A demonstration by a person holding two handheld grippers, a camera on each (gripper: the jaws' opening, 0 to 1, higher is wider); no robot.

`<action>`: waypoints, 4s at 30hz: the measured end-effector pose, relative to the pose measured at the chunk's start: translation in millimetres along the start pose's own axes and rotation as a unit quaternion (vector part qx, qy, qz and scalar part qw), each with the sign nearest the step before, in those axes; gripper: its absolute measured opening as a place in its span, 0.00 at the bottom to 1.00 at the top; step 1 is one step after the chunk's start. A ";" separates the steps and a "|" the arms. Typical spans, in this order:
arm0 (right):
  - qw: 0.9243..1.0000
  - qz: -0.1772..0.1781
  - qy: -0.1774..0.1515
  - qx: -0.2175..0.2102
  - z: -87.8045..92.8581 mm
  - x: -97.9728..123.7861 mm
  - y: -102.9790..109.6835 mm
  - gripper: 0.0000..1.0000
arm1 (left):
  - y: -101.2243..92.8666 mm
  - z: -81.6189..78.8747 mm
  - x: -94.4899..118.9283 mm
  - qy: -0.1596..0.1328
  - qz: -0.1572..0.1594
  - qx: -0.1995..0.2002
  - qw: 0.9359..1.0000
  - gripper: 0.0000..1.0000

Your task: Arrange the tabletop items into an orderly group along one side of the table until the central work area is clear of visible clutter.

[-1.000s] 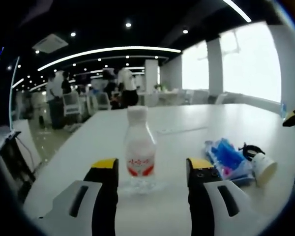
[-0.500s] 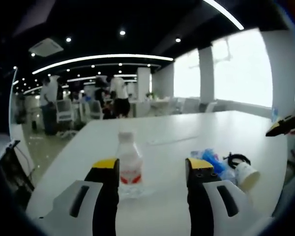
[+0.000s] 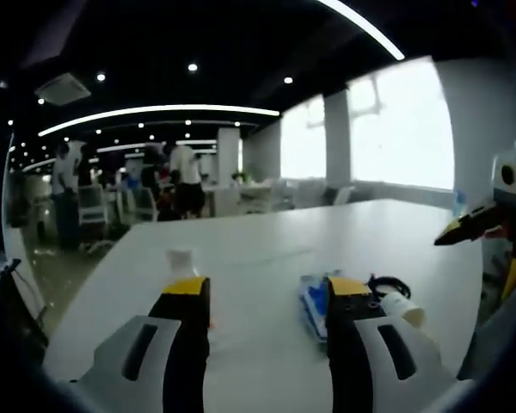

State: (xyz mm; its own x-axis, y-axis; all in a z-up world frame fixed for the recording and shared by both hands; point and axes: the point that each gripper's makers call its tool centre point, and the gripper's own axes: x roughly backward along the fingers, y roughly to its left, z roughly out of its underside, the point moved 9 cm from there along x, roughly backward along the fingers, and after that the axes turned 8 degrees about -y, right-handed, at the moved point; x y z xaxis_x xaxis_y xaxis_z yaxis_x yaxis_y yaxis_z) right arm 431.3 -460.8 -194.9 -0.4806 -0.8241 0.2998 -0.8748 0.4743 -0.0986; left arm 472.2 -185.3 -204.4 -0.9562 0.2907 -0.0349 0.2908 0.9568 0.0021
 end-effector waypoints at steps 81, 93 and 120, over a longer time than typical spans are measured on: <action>0.957 0.151 0.248 -0.027 88.3 -28.3 -51.1 0.26 | -23.6 15.4 -10.2 0.025 0.073 0.024 0.997 0.55; 0.952 0.168 0.254 -0.033 92.8 -19.6 -57.9 0.24 | -23.2 20.0 -12.2 0.043 0.067 0.037 0.996 0.74; 0.955 0.175 0.240 -0.005 99.6 -15.3 -80.5 0.07 | -21.3 19.3 -11.7 0.040 0.067 0.038 0.996 0.75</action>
State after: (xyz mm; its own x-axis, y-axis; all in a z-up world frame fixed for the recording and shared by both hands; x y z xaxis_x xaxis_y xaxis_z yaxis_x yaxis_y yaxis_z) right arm 503.1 -517.3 -286.1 -0.6578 -0.3799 0.6503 -0.6646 0.6990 -0.2640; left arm 477.9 -209.1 -223.3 -0.9075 0.4182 0.0408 0.4146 0.9069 -0.0748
